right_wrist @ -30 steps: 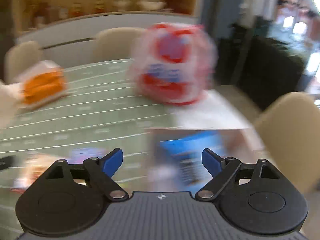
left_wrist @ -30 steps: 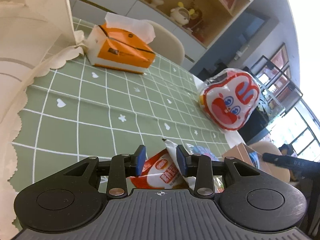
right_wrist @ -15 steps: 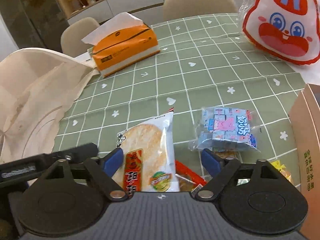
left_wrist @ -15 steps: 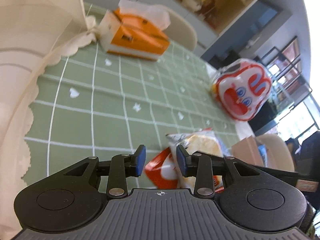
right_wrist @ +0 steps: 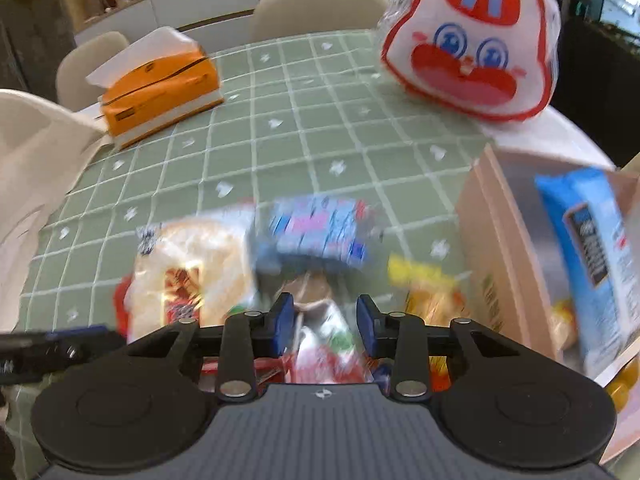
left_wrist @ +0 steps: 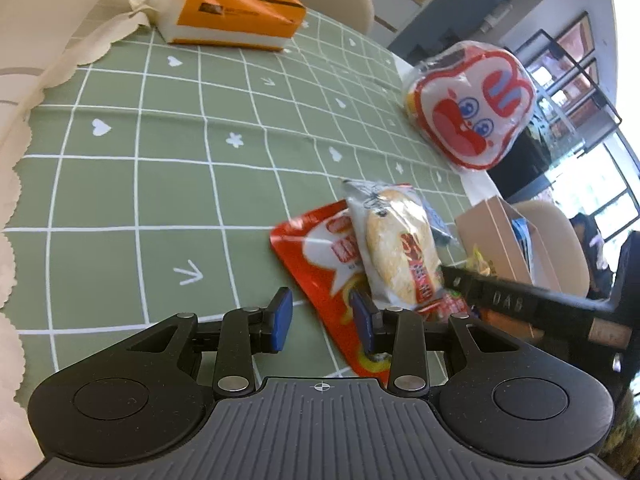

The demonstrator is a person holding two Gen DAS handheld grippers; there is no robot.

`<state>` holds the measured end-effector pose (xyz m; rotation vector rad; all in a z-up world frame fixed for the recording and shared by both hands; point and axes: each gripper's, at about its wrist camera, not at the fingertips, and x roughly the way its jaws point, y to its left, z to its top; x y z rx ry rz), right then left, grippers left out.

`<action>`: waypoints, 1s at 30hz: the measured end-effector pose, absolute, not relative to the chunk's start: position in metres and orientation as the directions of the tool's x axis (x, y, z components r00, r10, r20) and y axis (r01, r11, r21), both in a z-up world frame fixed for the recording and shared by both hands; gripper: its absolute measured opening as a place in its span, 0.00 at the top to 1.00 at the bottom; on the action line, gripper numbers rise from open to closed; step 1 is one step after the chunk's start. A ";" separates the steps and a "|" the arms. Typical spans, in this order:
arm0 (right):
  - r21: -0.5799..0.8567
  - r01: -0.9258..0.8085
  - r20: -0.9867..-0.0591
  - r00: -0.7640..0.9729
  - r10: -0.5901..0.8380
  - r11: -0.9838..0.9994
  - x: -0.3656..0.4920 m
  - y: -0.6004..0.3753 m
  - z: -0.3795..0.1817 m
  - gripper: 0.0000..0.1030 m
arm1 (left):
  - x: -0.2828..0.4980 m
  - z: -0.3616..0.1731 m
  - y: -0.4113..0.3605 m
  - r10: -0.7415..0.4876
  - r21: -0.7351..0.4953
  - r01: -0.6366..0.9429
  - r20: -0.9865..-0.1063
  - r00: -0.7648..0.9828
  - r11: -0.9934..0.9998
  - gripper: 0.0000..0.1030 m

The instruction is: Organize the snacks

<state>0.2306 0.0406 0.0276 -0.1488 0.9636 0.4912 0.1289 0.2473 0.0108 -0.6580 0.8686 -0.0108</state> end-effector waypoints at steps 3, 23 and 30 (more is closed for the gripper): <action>0.101 -0.504 -0.817 0.449 0.360 0.858 0.213 0.040 0.027 0.67 | 0.128 0.010 0.249 -0.263 -0.543 -0.253 -0.699 0.666 0.801 0.65; 0.218 -0.589 -0.783 0.370 0.500 0.778 0.104 -0.020 0.029 0.69 | 0.125 0.017 0.190 -0.207 -0.280 0.006 -0.694 0.689 0.960 0.65; 0.122 -0.542 -0.752 0.497 0.433 0.832 0.093 -0.068 0.022 0.69 | 0.106 0.017 0.153 -0.223 -0.171 0.143 -0.726 0.650 0.975 0.65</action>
